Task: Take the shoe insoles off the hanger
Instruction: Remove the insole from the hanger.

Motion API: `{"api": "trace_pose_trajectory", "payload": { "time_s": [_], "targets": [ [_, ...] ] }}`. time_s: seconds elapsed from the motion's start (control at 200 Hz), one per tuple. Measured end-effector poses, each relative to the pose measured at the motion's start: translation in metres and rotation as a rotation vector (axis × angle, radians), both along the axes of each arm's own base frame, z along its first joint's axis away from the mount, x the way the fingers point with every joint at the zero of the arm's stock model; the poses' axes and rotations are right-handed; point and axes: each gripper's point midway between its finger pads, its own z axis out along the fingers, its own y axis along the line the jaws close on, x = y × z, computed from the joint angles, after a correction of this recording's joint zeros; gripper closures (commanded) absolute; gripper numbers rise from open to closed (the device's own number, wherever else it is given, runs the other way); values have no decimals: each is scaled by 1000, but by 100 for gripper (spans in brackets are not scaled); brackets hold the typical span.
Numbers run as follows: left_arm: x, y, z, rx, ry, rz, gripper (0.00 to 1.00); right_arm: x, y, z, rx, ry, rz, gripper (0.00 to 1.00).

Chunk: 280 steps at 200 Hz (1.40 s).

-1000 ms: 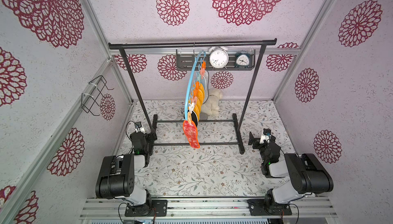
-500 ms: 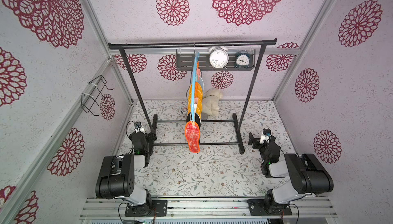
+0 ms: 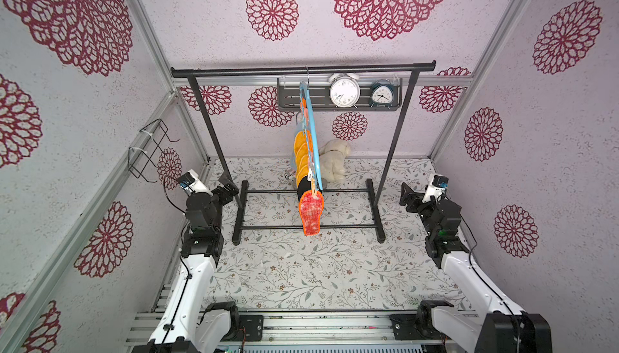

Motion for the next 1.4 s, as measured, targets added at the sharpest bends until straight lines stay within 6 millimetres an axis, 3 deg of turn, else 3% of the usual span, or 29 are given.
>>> {"api": "trace_pose_trajectory", "payload": {
  "time_s": [0.09,0.205,0.28,0.345,0.465,0.64,0.961,1.161,1.296,1.401],
  "targets": [
    [-9,-30,-13,-77,63,-118,1,-10,30,0,24,58,130,17],
    [-28,-71,-26,-130,154,-276,6,-31,90,5,33,103,389,26],
    [-38,-89,-28,-142,206,-352,7,-48,126,13,44,116,562,35],
    [-45,-99,-26,-146,237,-400,8,-60,145,24,55,108,667,40],
    [-56,-106,-26,-133,274,-452,8,-75,162,40,55,70,803,47],
    [-66,-116,-36,-95,334,-527,10,-97,197,46,25,41,1014,49],
    [-74,-129,-37,-31,361,-638,10,-81,241,50,-40,-17,1184,49],
    [-76,-132,-39,-9,365,-664,10,-91,261,48,-56,-45,1266,49],
    [-77,-133,-40,-8,368,-672,12,-101,273,46,-57,-52,1320,57],
    [-78,-133,-40,-8,370,-676,13,-107,279,47,-58,-69,1342,77]
  ]
}}
